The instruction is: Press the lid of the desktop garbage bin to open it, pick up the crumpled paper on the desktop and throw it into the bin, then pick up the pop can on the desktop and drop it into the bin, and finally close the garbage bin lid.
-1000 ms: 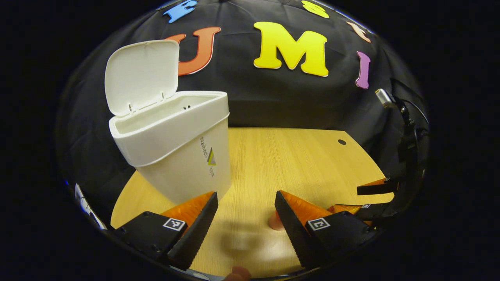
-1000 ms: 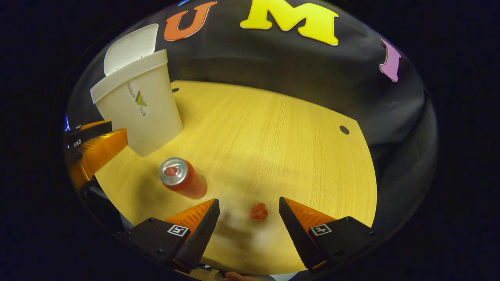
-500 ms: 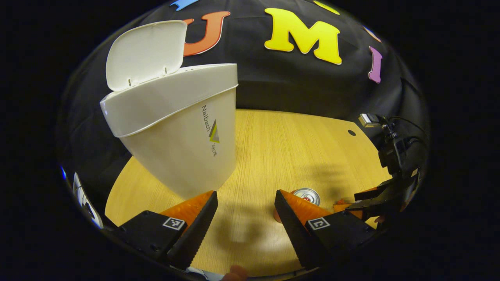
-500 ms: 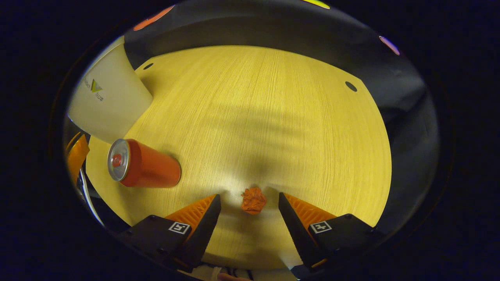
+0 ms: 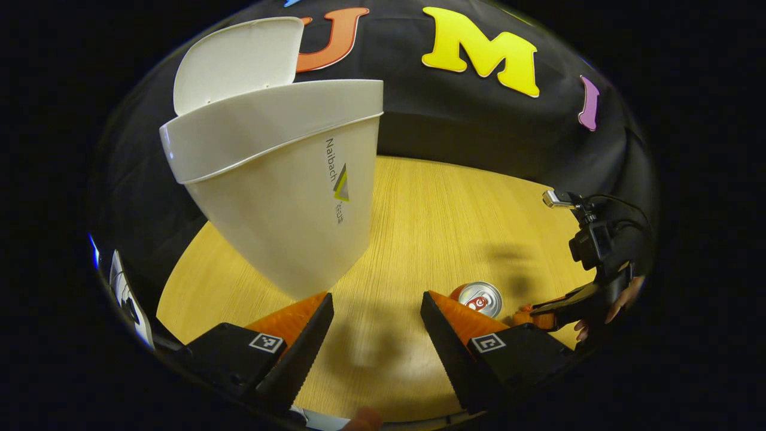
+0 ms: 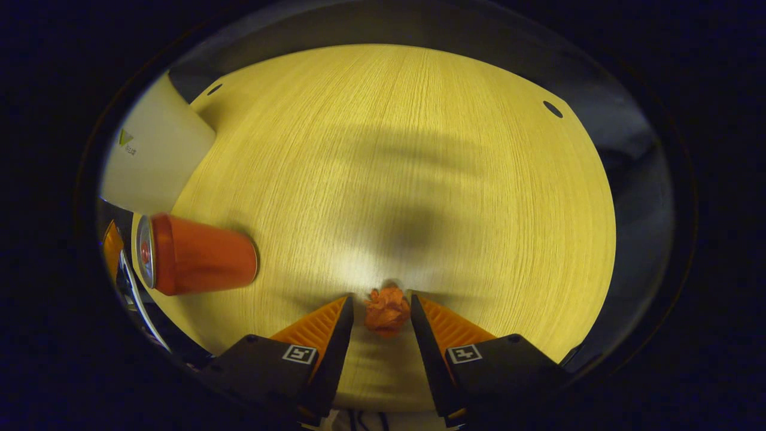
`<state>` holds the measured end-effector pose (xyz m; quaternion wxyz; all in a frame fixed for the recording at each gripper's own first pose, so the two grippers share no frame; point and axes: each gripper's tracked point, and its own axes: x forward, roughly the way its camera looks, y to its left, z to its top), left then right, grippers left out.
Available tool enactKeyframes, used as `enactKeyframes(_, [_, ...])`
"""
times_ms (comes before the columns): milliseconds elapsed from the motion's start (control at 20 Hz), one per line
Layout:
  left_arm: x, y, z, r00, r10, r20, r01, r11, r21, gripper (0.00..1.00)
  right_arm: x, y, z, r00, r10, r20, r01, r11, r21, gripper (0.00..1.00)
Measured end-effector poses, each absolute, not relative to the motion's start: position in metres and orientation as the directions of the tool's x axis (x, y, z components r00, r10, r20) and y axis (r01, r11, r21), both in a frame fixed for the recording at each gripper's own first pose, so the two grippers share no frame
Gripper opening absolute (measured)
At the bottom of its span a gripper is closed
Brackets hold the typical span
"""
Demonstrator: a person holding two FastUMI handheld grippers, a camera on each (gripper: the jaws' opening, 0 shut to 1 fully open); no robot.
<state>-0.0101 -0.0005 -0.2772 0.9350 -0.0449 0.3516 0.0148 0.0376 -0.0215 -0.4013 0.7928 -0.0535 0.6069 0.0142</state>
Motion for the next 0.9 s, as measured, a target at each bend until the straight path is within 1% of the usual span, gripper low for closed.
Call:
enactKeyframes(50, [-0.011, 0.002, -0.277, 0.752, 0.004, -0.659, -0.065, 0.996, -0.067, 0.98, 0.035, -0.023, -0.404, 0.242, -0.047, -0.969, -0.085, 0.994, -0.070, 0.65])
enactKeyframes(100, [-0.012, 0.004, -0.276, 0.753, 0.011, -0.658, -0.070, 0.996, -0.064, 0.98, 0.037, -0.020, -0.404, 0.246, -0.033, -0.969, -0.075, 0.996, -0.054, 0.63])
enactKeyframes(150, [-0.013, 0.006, -0.276, 0.755, 0.017, -0.656, -0.076, 0.995, -0.061, 0.98, 0.038, -0.019, -0.404, 0.245, -0.026, -0.969, -0.083, 0.995, -0.047, 0.58])
enactKeyframes(200, [-0.015, 0.007, -0.275, 0.756, 0.020, -0.655, -0.076, 0.995, -0.058, 0.98, 0.040, -0.018, -0.404, 0.246, -0.023, -0.969, -0.096, 0.994, -0.048, 0.55])
enactKeyframes(250, [-0.017, 0.008, -0.274, 0.757, 0.024, -0.652, -0.074, 0.996, -0.049, 0.98, 0.041, -0.017, -0.404, 0.247, -0.013, -0.969, -0.112, 0.993, -0.042, 0.55])
enactKeyframes(400, [-0.024, 0.012, -0.270, 0.766, 0.045, -0.641, -0.067, 0.998, -0.010, 0.98, 0.041, -0.019, -0.403, 0.253, -0.019, -0.967, -0.135, 0.989, -0.054, 0.37])
enactKeyframes(550, [-0.032, 0.016, -0.266, 0.774, 0.064, -0.631, -0.047, 0.998, 0.044, 0.97, 0.041, -0.019, -0.400, 0.285, -0.010, -0.958, -0.131, 0.990, -0.049, 0.38])
enactKeyframes(600, [-0.035, 0.016, -0.267, 0.777, 0.065, -0.626, -0.037, 0.998, 0.057, 0.98, 0.039, -0.018, -0.403, 0.285, -0.001, -0.958, -0.133, 0.990, -0.041, 0.23])
enactKeyframes(700, [-0.042, 0.013, -0.266, 0.779, 0.058, -0.625, -0.013, 0.997, 0.076, 0.98, 0.041, -0.019, -0.402, 0.329, 0.007, -0.944, -0.141, 0.989, -0.042, 0.23])
enactKeyframes(900, [-0.051, 0.007, -0.259, 0.793, 0.028, -0.609, 0.028, 0.996, 0.082, 0.97, 0.029, -0.021, -0.387, 0.363, 0.027, -0.931, -0.112, 0.994, -0.015, 0.23])
